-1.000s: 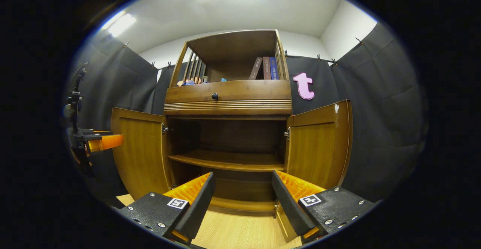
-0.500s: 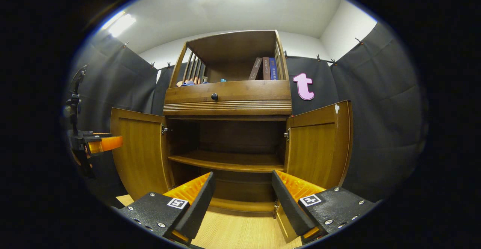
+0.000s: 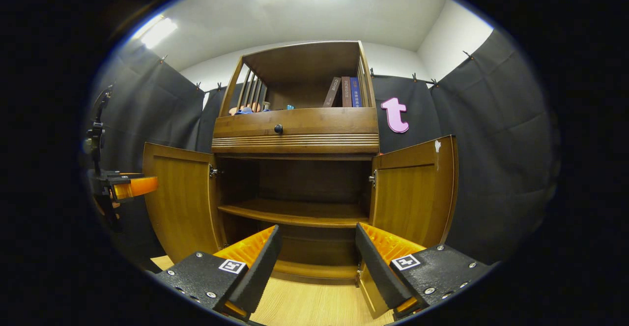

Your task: Open the right door of the double-door shoe cabinet with the right hand, and open the left door with the left hand.

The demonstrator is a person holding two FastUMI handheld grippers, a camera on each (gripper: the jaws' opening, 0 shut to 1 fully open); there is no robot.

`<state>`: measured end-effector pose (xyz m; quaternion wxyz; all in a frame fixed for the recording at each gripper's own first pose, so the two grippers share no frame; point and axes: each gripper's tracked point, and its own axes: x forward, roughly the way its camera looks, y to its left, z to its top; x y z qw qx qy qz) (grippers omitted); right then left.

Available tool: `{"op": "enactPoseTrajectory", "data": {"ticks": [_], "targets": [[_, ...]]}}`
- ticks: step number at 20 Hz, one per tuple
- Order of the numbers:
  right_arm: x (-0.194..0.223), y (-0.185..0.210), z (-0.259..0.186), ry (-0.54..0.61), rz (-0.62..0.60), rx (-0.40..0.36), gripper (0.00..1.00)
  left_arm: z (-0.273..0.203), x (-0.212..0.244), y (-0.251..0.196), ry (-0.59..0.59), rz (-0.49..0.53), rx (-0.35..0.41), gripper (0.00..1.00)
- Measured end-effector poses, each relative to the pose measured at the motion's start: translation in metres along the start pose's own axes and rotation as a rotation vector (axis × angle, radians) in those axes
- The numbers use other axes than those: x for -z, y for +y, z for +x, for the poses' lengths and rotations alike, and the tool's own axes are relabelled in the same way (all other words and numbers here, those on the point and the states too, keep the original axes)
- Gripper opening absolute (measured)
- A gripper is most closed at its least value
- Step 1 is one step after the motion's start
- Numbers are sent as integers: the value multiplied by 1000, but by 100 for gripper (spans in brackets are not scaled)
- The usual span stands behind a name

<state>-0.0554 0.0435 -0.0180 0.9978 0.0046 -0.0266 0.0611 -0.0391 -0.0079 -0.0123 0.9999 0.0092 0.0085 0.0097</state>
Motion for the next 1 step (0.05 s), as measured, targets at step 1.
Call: {"op": "enactPoseTrajectory", "data": {"ticks": [1], "targets": [[-1, 0, 0, -2, -4, 2, 99, 0, -4, 1, -9, 2, -4, 96]]}}
